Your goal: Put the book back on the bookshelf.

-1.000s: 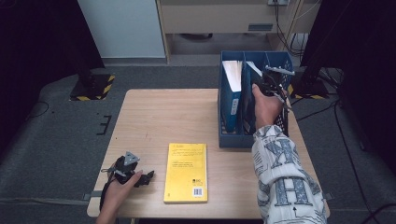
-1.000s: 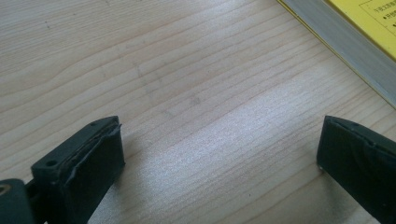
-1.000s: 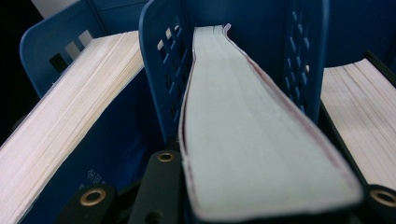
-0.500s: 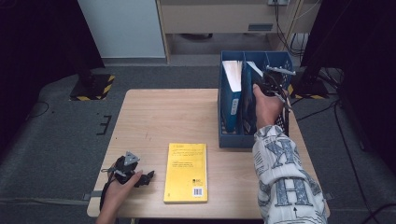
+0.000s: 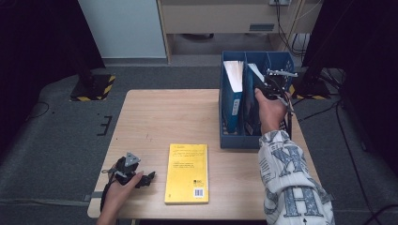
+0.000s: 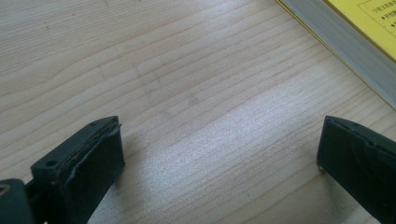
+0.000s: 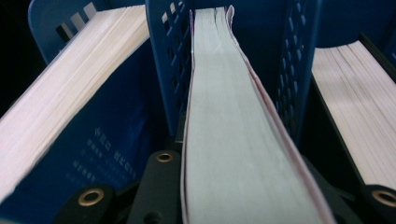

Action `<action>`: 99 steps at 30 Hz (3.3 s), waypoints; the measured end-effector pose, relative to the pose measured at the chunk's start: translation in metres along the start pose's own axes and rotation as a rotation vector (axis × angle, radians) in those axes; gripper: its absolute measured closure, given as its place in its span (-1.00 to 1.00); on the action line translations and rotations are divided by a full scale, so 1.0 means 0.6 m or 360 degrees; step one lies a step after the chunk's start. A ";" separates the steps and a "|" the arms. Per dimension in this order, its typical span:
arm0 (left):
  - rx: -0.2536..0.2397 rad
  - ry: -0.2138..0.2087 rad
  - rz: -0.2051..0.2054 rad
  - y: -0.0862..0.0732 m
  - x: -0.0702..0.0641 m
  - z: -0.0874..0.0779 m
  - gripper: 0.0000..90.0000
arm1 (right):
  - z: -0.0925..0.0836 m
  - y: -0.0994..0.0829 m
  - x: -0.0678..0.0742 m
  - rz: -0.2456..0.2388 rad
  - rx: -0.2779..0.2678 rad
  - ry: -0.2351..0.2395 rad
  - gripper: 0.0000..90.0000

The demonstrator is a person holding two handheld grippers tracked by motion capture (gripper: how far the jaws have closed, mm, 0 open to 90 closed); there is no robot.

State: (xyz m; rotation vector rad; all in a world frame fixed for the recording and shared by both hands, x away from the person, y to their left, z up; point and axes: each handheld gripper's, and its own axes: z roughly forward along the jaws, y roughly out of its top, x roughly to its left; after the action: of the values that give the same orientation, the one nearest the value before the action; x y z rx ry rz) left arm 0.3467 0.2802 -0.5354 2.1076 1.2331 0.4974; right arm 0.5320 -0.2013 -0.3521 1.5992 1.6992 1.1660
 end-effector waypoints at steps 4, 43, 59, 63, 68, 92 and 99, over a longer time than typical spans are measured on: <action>0.0000 -0.0001 -0.0007 0.000 -0.001 0.000 -1.00 | -0.012 -0.012 -0.002 -0.0010 0.0001 0.0007 0.61; 0.0002 -0.0001 -0.0002 0.000 -0.001 0.000 -1.00 | -0.060 -0.036 0.001 -0.0024 0.0001 0.0140 0.45; 0.0003 -0.0002 0.0000 0.000 -0.001 0.000 -1.00 | -0.052 -0.019 0.006 -0.0047 0.0054 0.0145 0.40; 0.0007 -0.0004 0.0005 0.000 0.000 0.000 -1.00 | -0.047 -0.019 0.008 -0.0053 0.0067 0.0141 0.41; 0.0009 -0.0006 0.0006 0.001 0.000 0.001 -1.00 | -0.046 -0.019 0.010 -0.0077 0.0073 0.0123 0.49; 0.0003 -0.0006 0.0003 0.001 0.000 0.001 -1.00 | -0.044 -0.014 0.012 -0.0101 0.0015 0.0043 0.63; -0.0003 -0.0009 0.0000 0.002 -0.001 0.002 -1.00 | -0.028 0.003 0.009 -0.0075 0.0001 0.0020 0.63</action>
State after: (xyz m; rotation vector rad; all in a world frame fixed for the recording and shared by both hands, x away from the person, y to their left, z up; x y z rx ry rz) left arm 0.3479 0.2790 -0.5357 2.1058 1.2293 0.4922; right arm 0.5179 -0.2004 -0.3412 1.5468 1.7362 1.1548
